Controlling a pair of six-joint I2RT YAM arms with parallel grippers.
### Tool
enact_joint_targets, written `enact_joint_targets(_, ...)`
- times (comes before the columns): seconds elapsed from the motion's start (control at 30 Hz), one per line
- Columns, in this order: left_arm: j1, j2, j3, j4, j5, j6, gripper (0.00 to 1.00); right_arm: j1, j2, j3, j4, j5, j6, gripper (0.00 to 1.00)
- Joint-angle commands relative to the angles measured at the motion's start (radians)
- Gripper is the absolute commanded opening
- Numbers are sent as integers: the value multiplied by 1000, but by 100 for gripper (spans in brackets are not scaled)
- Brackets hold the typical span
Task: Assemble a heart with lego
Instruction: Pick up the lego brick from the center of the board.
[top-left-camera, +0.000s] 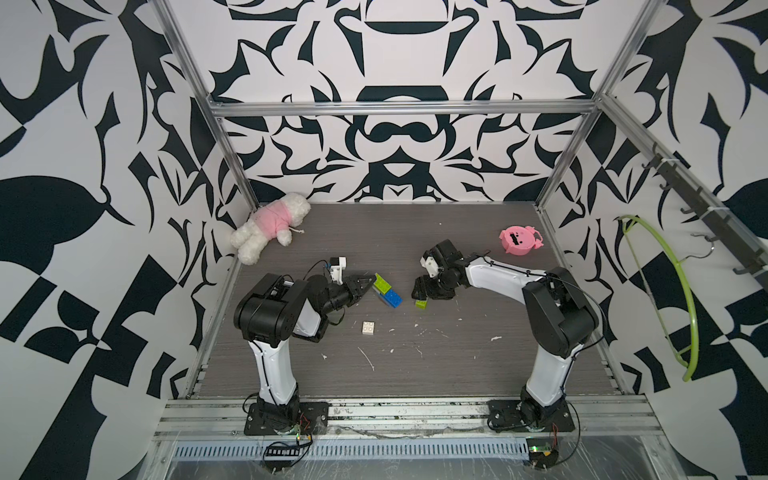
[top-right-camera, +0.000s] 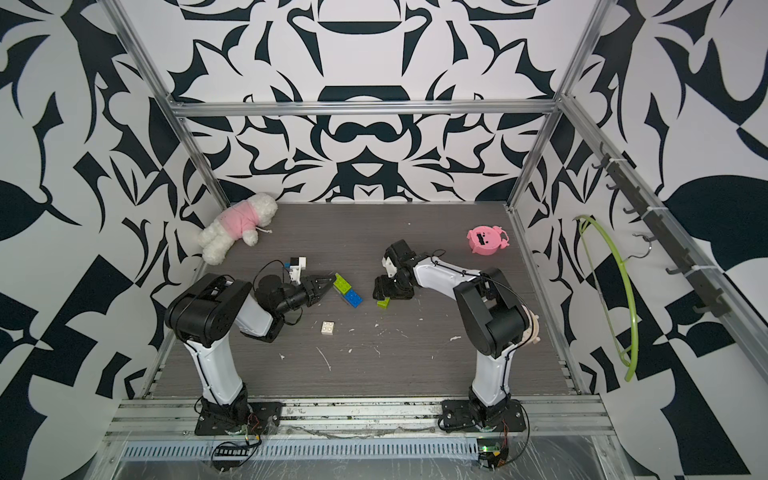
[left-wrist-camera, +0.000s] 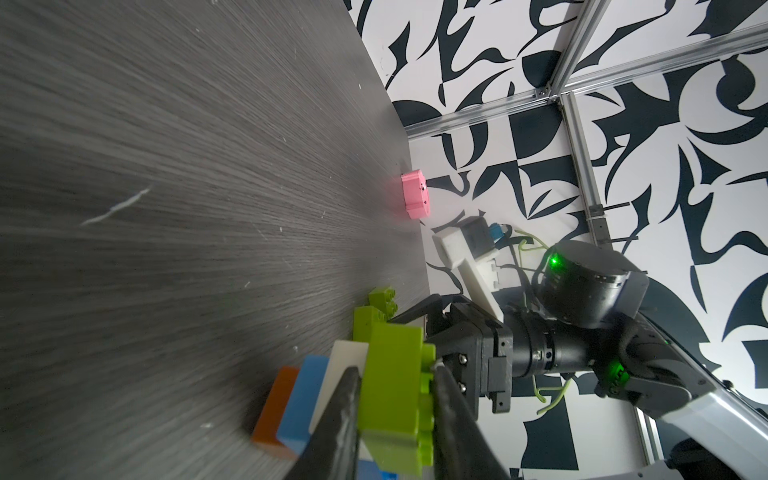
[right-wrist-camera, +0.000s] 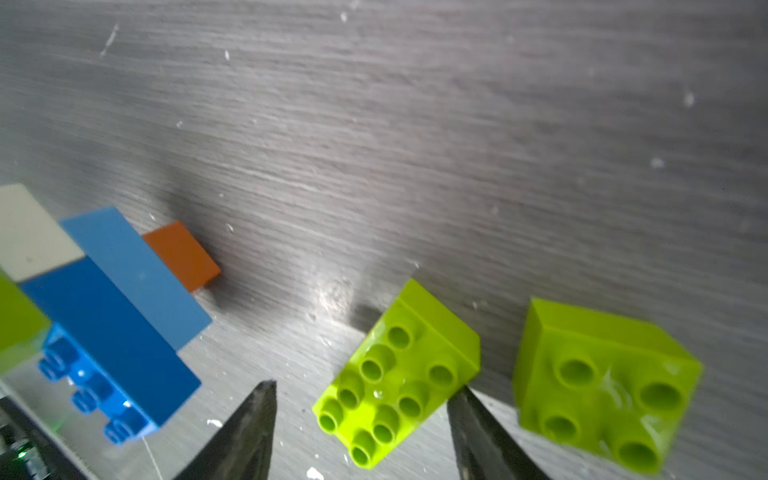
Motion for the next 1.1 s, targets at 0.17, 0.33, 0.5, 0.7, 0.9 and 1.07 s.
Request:
enact_joint_targets(0.17, 13, -5, -22, 9, 3, 28, 26, 47, 47, 119, -155, 188, -69, 47)
enact_joint_targets(0.33, 15, -3, -24, 9, 0, 27, 26, 72, 78, 157, -197, 235, -91, 38)
enact_joint_targets(0.5, 16, -9, -27, 2, 1, 28, 26, 87, 74, 177, -214, 244, -108, 32)
enact_joint_targets(0.7, 16, -7, -24, -3, 0, 30, 26, 89, 70, 185, -222, 253, -123, 46)
enact_joint_targets(0.9, 17, -13, -26, -5, 1, 30, 26, 92, 94, 198, -221, 252, -125, 38)
enact_joint_targets(1.07, 16, -14, -26, -11, 1, 35, 26, 93, 103, 212, -237, 258, -130, 30)
